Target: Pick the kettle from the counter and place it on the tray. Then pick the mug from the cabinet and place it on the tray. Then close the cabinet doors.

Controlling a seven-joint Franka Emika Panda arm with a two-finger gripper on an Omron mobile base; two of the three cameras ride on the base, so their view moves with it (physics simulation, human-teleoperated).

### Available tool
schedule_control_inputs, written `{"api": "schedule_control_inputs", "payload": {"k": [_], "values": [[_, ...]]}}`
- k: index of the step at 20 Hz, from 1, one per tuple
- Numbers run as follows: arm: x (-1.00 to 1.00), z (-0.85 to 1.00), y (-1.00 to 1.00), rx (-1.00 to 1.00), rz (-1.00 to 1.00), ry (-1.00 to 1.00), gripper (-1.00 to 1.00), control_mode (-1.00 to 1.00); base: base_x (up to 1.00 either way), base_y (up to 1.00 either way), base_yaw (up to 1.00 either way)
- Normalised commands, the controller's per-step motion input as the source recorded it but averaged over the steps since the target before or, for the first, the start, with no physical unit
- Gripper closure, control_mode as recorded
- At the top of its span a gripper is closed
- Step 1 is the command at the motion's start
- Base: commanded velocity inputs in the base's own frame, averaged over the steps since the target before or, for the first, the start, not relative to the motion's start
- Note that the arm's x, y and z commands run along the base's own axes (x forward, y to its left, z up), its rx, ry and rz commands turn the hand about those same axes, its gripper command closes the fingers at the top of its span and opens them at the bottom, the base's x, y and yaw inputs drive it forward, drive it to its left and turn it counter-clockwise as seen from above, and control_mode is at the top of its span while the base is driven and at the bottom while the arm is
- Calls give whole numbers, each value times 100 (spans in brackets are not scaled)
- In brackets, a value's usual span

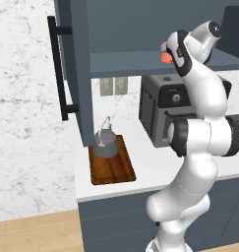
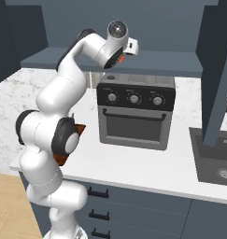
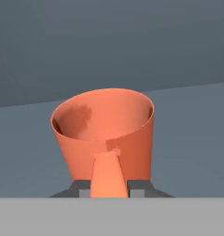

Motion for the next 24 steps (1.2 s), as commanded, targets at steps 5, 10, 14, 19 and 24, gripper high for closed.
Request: {"api": "schedule_control_inputs", "payload": {"k": [5, 10, 14, 19, 24], "values": [[-55, 0, 0, 0, 0, 0, 100, -100, 0, 0, 0], [-96, 0, 0, 0, 4, -5, 100, -100, 0, 0, 0], [-100, 0, 0, 0, 11, -12, 100, -100, 0, 0, 0], [-100, -2, 24, -1, 38, -6, 100, -100, 0, 0, 0], [-68, -15, 67, -6, 82, 0, 100, -100, 0, 0, 0]]}}
